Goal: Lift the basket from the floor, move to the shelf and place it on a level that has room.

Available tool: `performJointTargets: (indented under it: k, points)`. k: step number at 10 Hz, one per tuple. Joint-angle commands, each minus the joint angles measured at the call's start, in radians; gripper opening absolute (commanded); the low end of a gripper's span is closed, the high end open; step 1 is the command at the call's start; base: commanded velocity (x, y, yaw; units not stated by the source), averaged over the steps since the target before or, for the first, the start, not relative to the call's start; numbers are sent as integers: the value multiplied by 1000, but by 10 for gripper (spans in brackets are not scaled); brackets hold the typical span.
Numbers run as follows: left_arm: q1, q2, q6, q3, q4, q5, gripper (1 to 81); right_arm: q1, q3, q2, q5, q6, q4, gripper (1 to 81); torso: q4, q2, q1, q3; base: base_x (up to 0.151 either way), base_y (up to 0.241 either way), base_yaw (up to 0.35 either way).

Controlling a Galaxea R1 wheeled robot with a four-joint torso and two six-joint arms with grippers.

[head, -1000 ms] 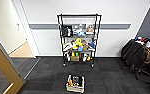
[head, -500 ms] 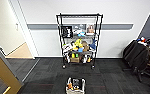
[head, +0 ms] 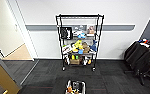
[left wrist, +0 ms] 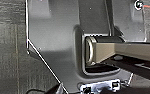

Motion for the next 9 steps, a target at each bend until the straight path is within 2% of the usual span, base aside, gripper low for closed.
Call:
performJointTargets:
  k: [1,9]
  points:
    - [-34,-1,5,3,-1,59,811,32,-3,-3,-56,0,-7,811,0,0,1,0,146,0,0]
    - [-34,-6,5,1,-4,59,811,32,-3,-3,-56,0,-4,811,0,0,1,0,143,0,0]
